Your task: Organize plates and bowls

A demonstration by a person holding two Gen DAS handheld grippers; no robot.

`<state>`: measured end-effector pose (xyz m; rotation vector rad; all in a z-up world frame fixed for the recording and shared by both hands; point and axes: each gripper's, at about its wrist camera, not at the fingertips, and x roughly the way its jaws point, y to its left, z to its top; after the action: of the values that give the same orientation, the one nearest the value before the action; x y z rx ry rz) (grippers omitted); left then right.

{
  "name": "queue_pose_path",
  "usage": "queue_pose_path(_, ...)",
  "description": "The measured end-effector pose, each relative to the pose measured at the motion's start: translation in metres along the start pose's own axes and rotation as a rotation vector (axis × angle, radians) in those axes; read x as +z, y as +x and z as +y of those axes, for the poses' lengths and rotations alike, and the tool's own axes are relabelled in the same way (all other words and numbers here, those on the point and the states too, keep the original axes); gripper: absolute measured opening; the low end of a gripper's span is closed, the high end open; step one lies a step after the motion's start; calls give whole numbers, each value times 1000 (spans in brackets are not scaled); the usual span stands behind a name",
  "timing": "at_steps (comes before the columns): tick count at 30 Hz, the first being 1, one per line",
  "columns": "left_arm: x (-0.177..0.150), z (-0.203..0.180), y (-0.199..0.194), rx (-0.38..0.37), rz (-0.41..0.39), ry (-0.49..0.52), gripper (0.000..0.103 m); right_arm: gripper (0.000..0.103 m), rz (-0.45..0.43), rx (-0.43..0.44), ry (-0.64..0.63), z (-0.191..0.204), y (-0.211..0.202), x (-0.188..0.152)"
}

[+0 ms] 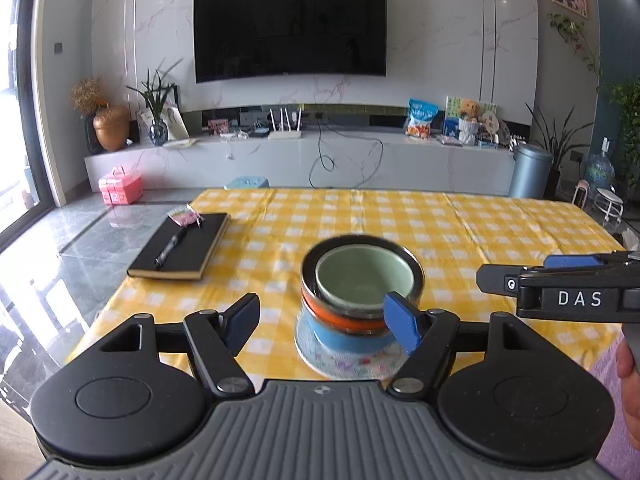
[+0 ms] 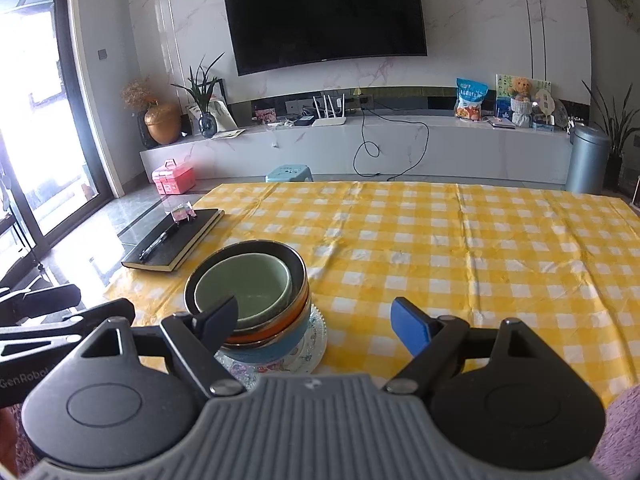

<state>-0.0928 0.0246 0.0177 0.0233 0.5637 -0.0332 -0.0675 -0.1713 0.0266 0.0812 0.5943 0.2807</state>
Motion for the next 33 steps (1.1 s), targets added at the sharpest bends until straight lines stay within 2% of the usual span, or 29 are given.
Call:
queue_pose_path(3,-7,2,3,-16,48,-31,87,83,19,-5,-13,1,-2,-12)
queue_pose_path(10,-28,-3,7,32,126,-44,87,82,63,-10,-28,0,-1,-33)
queue_pose_path(18,-39,-13,1,70,123,9,87,82,70,21,-67,4,-4,-44)
queue_pose_path(25,-41,-15,4,85,161,13,87,82,106,23,-70,4,-2,-50)
queue_pose_path(33,-40,-17,3,88,157,21,88,82,91,33,-69,4,-6,-50)
